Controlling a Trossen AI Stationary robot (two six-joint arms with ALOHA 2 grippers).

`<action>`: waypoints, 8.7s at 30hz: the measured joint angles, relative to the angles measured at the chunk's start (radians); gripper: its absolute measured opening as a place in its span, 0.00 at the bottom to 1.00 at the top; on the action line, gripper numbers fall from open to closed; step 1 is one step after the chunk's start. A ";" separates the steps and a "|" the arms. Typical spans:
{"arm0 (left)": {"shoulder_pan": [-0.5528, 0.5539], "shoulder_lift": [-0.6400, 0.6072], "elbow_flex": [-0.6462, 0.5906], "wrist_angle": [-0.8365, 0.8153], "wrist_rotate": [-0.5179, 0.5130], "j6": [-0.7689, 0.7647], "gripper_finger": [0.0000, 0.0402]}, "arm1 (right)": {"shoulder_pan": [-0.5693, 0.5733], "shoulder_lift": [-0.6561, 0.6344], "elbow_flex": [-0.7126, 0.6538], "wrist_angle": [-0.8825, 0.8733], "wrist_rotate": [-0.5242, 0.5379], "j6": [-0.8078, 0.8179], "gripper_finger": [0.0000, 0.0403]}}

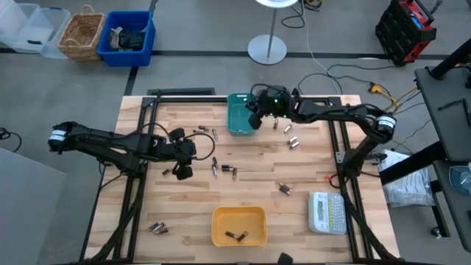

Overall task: Sort batteries
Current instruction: Put the silver battery into the light green bin, then put the black battery into the yellow bin

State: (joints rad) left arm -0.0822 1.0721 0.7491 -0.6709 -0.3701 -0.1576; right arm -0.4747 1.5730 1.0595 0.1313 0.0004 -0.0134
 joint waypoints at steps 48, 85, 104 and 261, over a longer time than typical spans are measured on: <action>-0.001 0.000 -0.013 0.103 -0.066 0.017 0.29 | -0.027 0.073 0.005 -0.222 -0.134 0.107 0.13; -0.001 0.000 0.038 0.309 -0.067 0.093 0.29 | -0.021 0.073 0.005 -0.088 -0.131 -0.076 0.34; -0.023 0.000 0.036 -0.122 0.448 -0.425 0.29 | 0.109 -0.086 0.005 -0.201 -0.131 -0.031 0.34; -1.106 0.563 0.137 0.010 0.100 -1.344 0.29 | 0.280 -0.132 0.024 -0.202 -0.130 0.058 0.45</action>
State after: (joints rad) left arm -1.1877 1.6348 0.8862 -0.6605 -0.2699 -1.5015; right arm -0.1943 1.4414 1.0836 -0.0711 -0.1291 0.0448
